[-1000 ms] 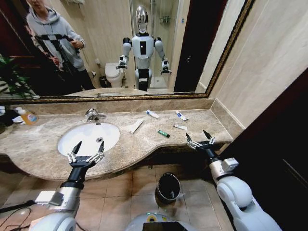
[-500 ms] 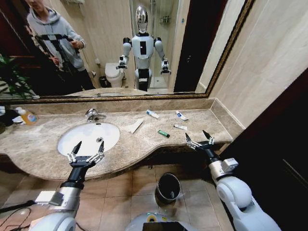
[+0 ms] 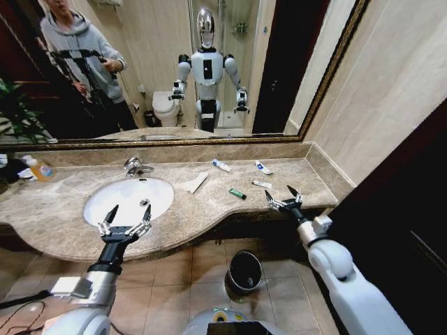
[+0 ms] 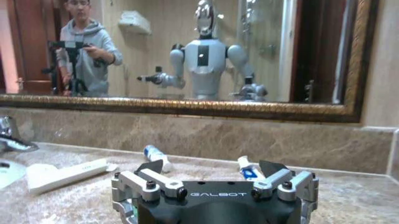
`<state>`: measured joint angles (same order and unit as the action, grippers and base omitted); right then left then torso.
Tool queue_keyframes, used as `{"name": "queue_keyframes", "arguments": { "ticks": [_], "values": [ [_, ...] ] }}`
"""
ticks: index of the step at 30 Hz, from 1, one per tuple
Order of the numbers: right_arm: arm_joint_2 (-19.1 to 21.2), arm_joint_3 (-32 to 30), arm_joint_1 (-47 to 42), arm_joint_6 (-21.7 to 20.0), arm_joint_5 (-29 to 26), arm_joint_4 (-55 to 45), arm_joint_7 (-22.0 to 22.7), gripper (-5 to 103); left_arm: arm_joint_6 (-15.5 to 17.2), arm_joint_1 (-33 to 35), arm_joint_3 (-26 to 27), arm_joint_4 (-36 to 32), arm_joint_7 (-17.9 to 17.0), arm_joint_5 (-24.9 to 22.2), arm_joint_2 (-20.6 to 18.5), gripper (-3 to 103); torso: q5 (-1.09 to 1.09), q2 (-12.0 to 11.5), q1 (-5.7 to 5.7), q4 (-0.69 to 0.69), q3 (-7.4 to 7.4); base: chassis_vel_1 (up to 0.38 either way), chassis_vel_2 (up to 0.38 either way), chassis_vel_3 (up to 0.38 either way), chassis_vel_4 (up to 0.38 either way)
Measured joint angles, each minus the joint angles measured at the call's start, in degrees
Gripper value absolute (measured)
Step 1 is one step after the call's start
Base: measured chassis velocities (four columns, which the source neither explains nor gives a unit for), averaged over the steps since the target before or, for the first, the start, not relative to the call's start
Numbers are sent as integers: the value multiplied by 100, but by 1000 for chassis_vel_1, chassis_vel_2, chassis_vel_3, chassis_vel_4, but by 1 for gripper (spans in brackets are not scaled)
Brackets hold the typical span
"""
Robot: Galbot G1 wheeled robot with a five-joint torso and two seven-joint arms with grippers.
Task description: Pick up the trash from the sink and place it in the trash bin.
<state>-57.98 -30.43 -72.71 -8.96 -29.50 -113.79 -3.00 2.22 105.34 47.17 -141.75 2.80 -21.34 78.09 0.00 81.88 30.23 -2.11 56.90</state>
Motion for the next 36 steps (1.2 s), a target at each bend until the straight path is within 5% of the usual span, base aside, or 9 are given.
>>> {"name": "queue_keyframes", "arguments": {
  "ticks": [9, 20, 36],
  "values": [
    [180, 698, 1084, 95, -59, 1231, -363, 100, 0, 0, 1, 0, 0, 0, 0, 100, 0, 0, 0, 0, 1, 0, 0, 0, 0],
    [-133, 1963, 2820, 233, 55, 2919, -729, 100, 0, 0, 0, 0, 0, 0, 0, 100, -2, 0, 0, 0, 0, 0, 0, 0, 0],
    [-427, 2348, 3542, 449, 320, 4126, -1154, 101, 0, 0, 0, 0, 0, 0, 0, 100, 0, 0, 0, 0, 0, 0, 0, 0, 0]
  ]
}}
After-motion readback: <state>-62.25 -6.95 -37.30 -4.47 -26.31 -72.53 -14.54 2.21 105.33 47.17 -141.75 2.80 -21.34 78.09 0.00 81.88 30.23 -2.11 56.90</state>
